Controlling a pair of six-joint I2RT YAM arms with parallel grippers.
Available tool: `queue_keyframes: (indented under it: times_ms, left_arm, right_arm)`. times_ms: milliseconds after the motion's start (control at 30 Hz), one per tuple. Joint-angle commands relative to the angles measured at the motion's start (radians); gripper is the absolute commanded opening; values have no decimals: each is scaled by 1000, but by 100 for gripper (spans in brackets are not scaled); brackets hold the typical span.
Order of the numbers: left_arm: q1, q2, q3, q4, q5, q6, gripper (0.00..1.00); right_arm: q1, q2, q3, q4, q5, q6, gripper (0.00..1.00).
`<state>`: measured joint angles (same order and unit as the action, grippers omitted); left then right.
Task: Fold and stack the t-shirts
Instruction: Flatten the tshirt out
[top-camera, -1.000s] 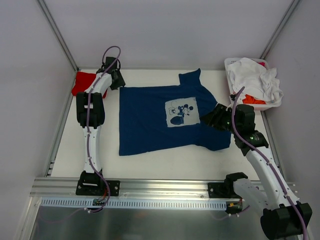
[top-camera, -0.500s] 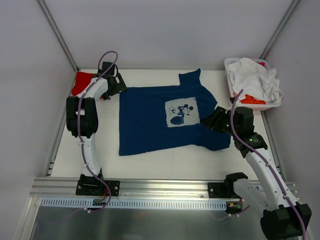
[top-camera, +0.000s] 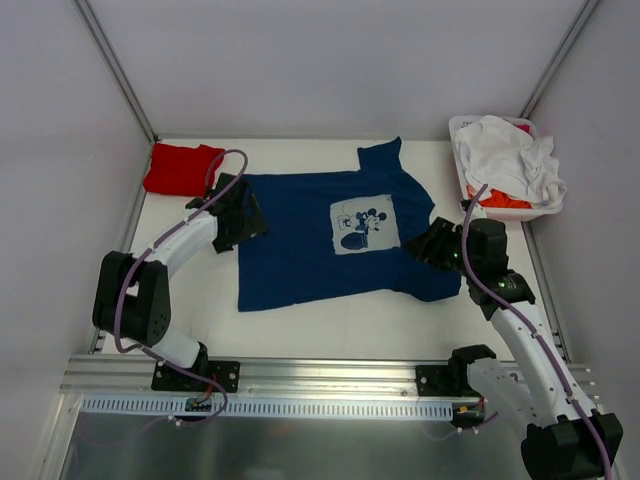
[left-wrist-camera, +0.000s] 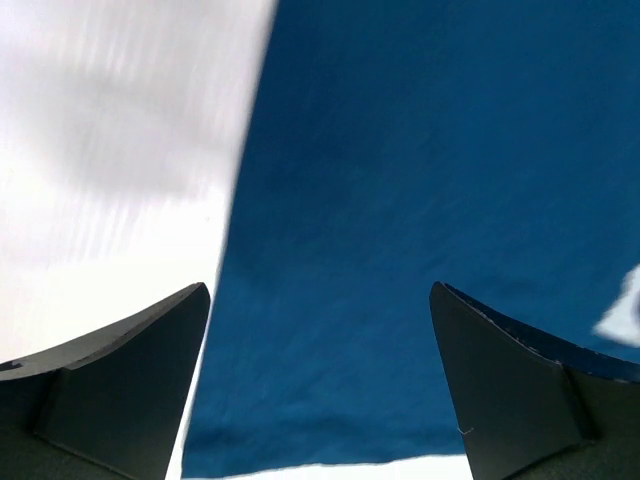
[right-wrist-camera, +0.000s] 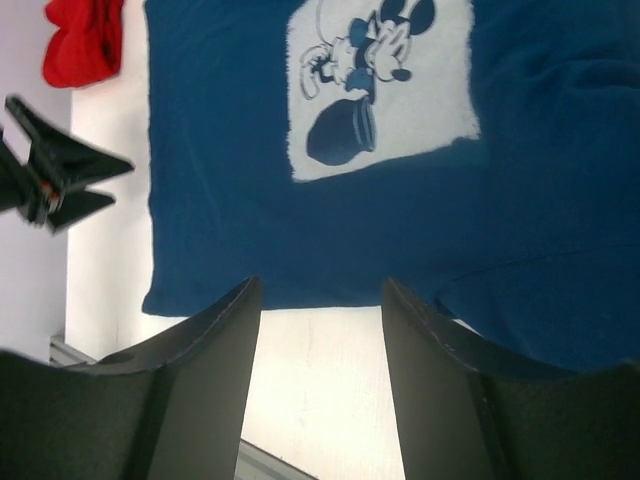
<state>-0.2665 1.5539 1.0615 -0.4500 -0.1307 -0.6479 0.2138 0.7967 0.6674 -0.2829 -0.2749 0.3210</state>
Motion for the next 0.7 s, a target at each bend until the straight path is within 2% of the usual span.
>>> queue_keyframes:
  times_ms: [0, 300, 500, 667]
  left_arm:
    - [-20, -136, -104, -13, -61, -96, 93]
    - [-66, -394, -357, -16, -43, -188, 88]
    - [-108, -485, -475, -21, 5, -275, 83]
    - [-154, -522, -540, -24, -14, -340, 76]
  right_arm:
    - [-4, -2, 0, -39, 75, -3, 55]
    - [-57, -4, -46, -36, 60, 9, 55]
    - [-73, -16, -55, -36, 54, 9, 55]
    - [-85, -22, -58, -36, 49, 9, 55]
